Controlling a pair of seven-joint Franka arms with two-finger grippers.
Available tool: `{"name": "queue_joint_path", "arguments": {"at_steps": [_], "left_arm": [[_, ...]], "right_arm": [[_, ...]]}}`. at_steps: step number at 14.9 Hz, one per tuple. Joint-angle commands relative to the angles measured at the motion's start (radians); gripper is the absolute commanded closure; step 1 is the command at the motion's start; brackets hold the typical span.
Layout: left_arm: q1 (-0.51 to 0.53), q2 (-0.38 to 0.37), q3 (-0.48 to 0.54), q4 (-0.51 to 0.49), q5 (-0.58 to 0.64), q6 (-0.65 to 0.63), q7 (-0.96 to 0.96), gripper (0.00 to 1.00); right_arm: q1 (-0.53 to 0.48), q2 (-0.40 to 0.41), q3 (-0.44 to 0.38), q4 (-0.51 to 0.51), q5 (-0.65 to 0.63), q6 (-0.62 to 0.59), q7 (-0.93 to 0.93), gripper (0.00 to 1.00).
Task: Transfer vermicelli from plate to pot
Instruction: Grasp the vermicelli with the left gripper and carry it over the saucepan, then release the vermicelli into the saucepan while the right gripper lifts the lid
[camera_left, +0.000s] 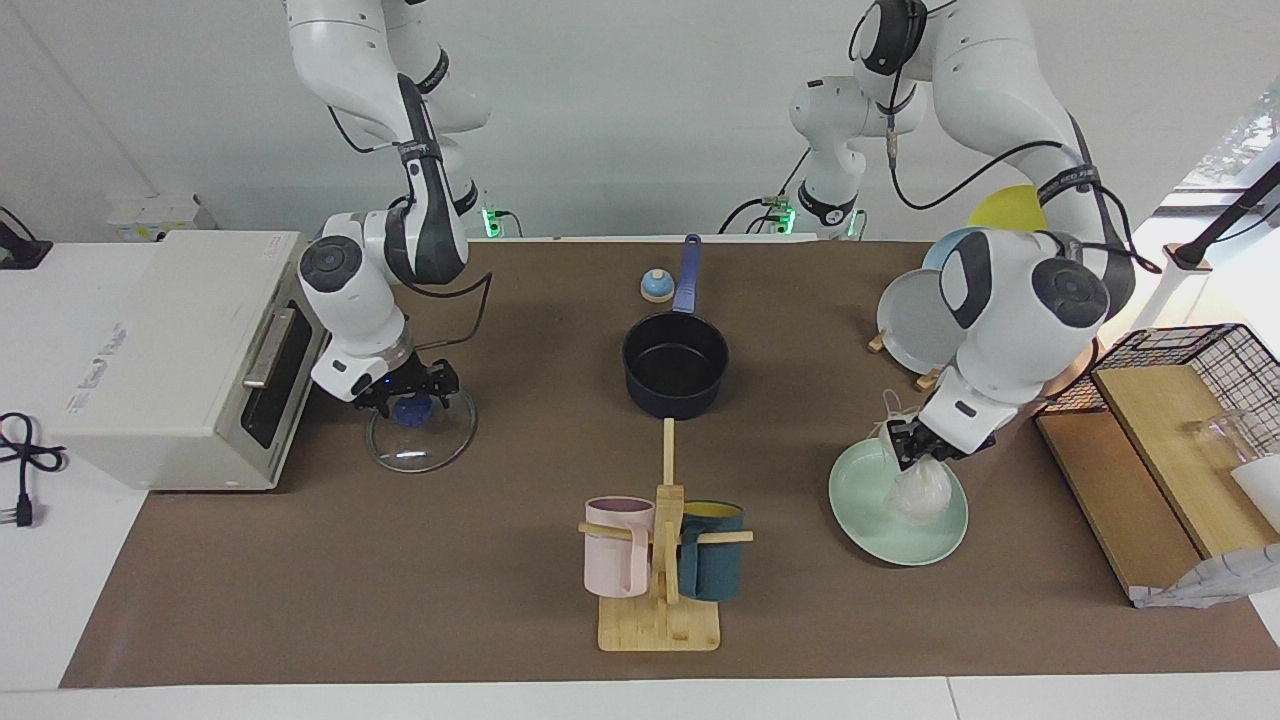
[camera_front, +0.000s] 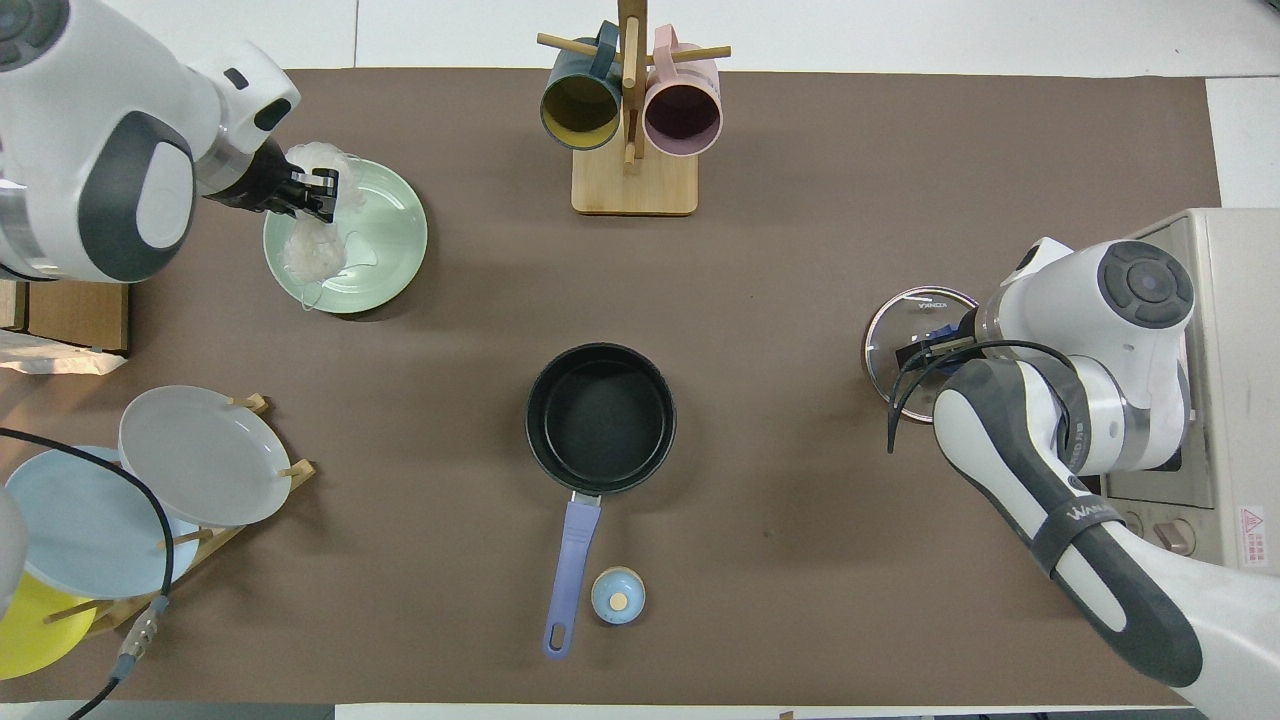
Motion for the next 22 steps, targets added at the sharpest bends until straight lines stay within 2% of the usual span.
{"name": "queue_joint_path", "arguments": {"at_steps": [1,5,8,10,12,15,19,22], "left_arm": [[-0.006,-0.083,-0.002,-0.009,-0.069,-0.133,-0.054,1.00],[-0.107,-0.184,-0.020,-0.001,-0.094,-0.215,-0.250,1.00],[-0.249,-0.216,-0.023,-0.030,-0.096,-0.238,-0.413,1.00],[-0.312,-0.241,-0.023,-0.077,-0.096,-0.224,-0.473,1.00],[-0.357,-0.294,-0.025,-0.190,-0.096,-0.160,-0.502,1.00],[-0.409,-0.354,-0.025,-0.396,-0.097,0.025,-0.532,1.00],[-0.434,-0.295,-0.025,-0.464,-0.097,0.185,-0.556,1.00],[-0.443,-0.287,-0.025,-0.534,-0.097,0.305,-0.559,1.00]], "right_arm": [[-0.011,-0.002,0.002,0.004,0.014,0.002,-0.036,0.00],[-0.014,0.000,0.002,0.016,0.014,-0.010,-0.047,0.11],[-0.014,0.000,0.002,0.022,0.014,-0.021,-0.053,0.26],[-0.014,0.000,0.002,0.022,0.014,-0.023,-0.054,0.40],[-0.014,0.000,0.002,0.024,0.014,-0.026,-0.067,0.48],[-0.015,0.002,0.002,0.027,0.014,-0.026,-0.080,0.56],[-0.009,0.015,0.002,0.114,0.013,-0.122,-0.079,0.56],[-0.009,0.011,0.003,0.180,0.013,-0.217,-0.079,0.56]]}}
